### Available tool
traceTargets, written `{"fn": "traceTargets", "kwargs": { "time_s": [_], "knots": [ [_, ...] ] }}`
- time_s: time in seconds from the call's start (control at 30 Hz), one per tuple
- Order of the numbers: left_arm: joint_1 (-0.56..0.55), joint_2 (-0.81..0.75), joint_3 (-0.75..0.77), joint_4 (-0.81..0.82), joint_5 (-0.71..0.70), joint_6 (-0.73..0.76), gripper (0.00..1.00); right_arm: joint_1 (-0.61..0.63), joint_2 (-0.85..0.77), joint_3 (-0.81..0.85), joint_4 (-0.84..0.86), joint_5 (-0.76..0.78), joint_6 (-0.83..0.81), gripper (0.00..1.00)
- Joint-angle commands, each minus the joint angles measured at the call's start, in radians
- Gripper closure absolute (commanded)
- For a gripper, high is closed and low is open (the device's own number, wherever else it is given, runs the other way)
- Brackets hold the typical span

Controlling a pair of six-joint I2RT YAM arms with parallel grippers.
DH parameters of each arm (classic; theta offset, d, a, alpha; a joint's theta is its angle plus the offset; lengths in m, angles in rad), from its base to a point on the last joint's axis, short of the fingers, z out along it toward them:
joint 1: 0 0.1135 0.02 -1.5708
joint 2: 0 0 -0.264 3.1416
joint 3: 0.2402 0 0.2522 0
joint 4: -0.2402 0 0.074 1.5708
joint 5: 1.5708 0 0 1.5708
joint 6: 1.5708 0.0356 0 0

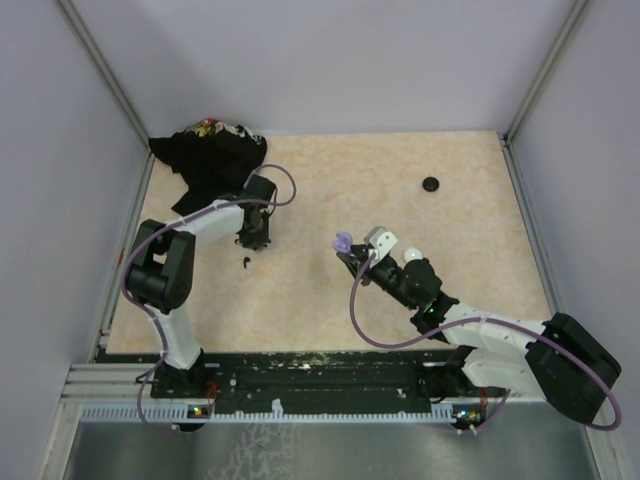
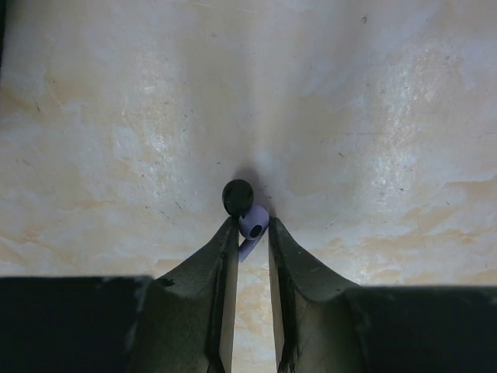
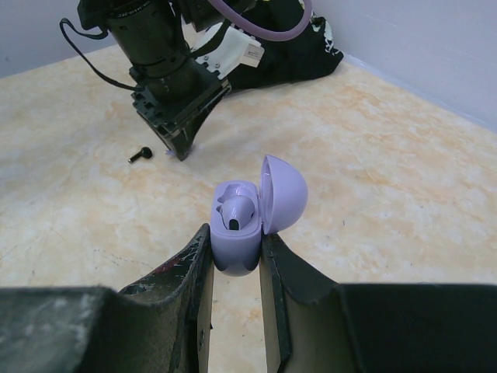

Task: Insert the wireless bluetooth earbuds into the charging case
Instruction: Adjust the earbud at the center of the board.

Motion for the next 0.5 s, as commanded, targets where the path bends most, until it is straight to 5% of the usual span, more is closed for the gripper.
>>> {"fn": "traceTargets", "kwargs": {
  "time_s": [0.0, 0.23, 0.47],
  "knots": [
    [0.004, -0.021, -0.024, -0.027, 0.113, 0.013, 0.73, 0.004, -0.003, 0.009, 0.045, -0.014, -0.002, 1.0],
    [0.0, -0.11, -0.103, -0.011, 0.27, 0.01, 0.73, 0.004, 0.001, 0.01, 0.048, -0.019, -0.001, 1.0],
    [0.001, -0.145, -0.129, -0.019, 0.247, -0.006, 0.66, 0.003, 0.003, 0.012, 0.048, -0.025, 0.001, 1.0]
  ]
}}
